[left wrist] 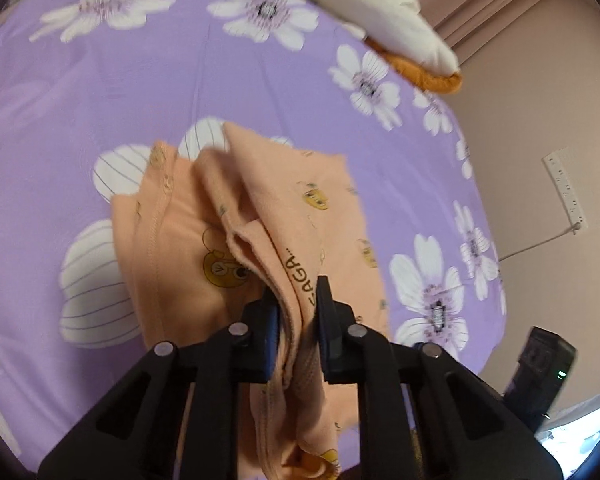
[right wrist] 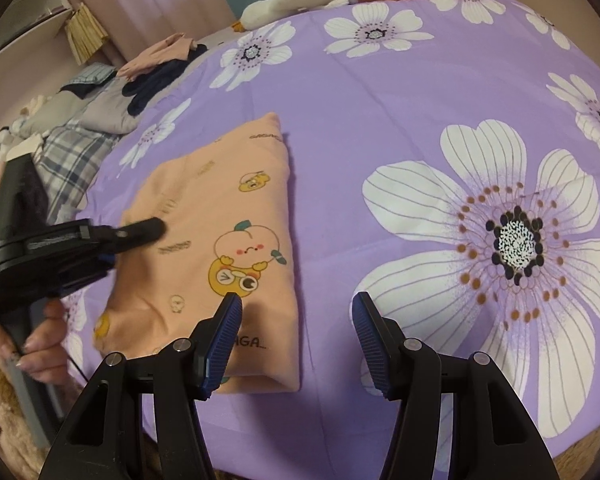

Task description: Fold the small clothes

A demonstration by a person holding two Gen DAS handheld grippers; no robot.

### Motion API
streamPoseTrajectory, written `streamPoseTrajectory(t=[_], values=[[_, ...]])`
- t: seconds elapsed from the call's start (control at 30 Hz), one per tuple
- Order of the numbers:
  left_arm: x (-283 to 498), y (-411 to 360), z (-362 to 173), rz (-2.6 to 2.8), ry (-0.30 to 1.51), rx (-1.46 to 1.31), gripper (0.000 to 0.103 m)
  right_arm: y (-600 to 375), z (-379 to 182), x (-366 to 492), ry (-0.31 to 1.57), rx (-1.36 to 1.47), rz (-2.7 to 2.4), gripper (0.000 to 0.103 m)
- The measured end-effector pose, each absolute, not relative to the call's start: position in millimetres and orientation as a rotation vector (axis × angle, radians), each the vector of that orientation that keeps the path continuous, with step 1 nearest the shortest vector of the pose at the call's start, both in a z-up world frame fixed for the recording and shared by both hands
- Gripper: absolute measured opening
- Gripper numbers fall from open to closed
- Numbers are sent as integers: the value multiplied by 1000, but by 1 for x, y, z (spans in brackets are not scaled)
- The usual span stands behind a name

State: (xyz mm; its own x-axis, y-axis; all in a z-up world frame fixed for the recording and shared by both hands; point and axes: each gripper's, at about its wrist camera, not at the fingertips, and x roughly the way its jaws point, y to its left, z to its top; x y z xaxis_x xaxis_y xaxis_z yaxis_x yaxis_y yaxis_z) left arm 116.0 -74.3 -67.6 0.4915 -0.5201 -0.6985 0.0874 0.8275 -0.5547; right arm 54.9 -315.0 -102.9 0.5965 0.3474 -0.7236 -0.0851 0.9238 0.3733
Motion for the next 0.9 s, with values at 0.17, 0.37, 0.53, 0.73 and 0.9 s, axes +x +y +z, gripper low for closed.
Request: streamPoseTrajectory(t=[0.17, 0.37, 0.53, 0.73, 0.9], values=[[101, -56, -53, -345, 946, -462, 14, -316, -101, 54, 889, 313, 259, 57], [103, -49, -84, -270, 1015, -413, 16, -311, -104, 57, 906, 310, 273, 57], [107, -46, -106, -215, 1039, -396, 22, -309, -106, 59, 922, 311, 276, 57], [95, -34, -86, -194, 997, -387, 63, -309, -104, 60, 917, 321, 291, 58], [86, -21, -83, -218, 953, -395, 84, -309, -96, 71, 882, 360, 368, 76]])
